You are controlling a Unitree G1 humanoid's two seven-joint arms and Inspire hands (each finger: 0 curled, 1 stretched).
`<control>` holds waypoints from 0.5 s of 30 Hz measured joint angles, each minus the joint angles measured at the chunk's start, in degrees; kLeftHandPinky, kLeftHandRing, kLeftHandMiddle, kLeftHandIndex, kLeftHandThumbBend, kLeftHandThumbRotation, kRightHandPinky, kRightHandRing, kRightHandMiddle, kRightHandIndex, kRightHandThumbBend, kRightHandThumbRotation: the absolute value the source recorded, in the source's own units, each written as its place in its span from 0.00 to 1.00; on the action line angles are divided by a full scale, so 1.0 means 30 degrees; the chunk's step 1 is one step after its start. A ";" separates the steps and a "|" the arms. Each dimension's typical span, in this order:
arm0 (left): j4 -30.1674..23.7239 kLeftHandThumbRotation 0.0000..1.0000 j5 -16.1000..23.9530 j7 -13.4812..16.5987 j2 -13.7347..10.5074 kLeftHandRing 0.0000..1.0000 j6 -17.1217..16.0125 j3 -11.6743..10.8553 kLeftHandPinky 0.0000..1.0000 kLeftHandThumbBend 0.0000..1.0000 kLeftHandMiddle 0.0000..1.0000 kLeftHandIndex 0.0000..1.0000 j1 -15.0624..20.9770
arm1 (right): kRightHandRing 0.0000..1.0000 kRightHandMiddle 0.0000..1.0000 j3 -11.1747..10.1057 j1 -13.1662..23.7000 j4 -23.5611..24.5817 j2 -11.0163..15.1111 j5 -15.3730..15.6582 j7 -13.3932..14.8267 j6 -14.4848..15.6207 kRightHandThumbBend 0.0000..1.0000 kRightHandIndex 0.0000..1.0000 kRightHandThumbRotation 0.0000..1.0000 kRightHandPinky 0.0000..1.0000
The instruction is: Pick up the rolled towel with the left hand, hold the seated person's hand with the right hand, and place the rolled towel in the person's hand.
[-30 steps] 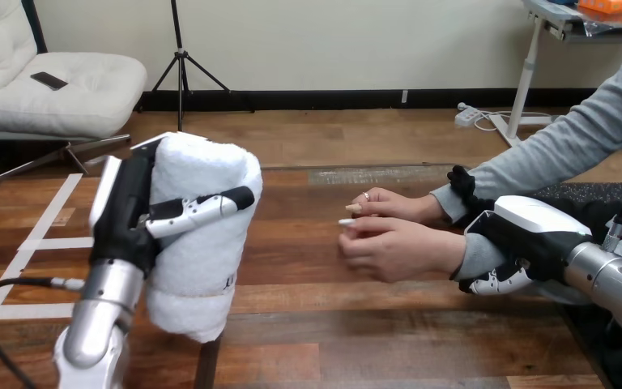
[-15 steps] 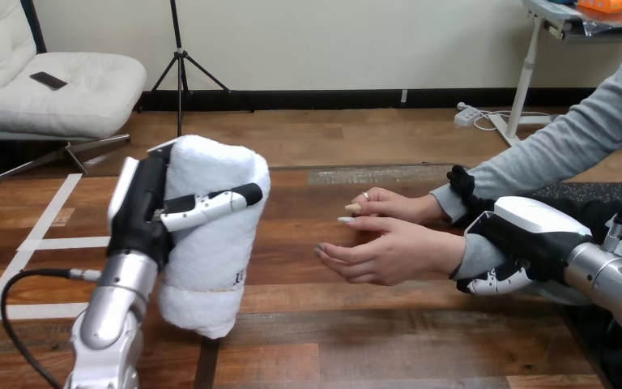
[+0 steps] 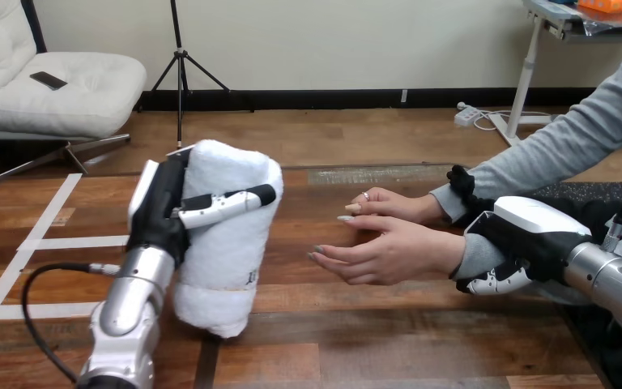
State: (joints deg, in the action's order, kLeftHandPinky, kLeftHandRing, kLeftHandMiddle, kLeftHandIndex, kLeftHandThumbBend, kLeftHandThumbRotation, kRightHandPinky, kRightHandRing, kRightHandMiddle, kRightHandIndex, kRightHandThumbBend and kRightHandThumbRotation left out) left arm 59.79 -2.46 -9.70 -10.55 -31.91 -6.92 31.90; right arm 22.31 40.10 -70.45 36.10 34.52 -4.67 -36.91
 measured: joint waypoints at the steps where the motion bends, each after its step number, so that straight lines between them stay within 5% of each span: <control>1: 0.0214 0.00 0.0140 0.0149 0.0034 0.37 -0.0078 0.0012 0.34 0.60 0.42 0.43 0.0107 | 0.30 0.36 0.0000 0.0000 0.0000 0.0000 -0.0001 -0.0003 -0.0010 0.44 0.36 0.21 0.26; 15: 0.2470 0.00 0.2829 0.3785 0.0267 0.40 -0.1444 0.0720 0.36 0.59 0.43 0.43 0.1352 | 0.30 0.36 -0.0006 0.0000 0.0022 0.0000 -0.0041 -0.0063 -0.0183 0.44 0.36 0.20 0.26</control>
State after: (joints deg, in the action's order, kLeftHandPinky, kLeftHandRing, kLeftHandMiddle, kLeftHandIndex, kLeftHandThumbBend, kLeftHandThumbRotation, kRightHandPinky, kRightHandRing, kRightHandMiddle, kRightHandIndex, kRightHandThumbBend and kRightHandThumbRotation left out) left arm 67.20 6.03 1.65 -9.75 -36.24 -4.76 35.96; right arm 22.29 40.10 -70.38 36.10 34.40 -4.85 -37.46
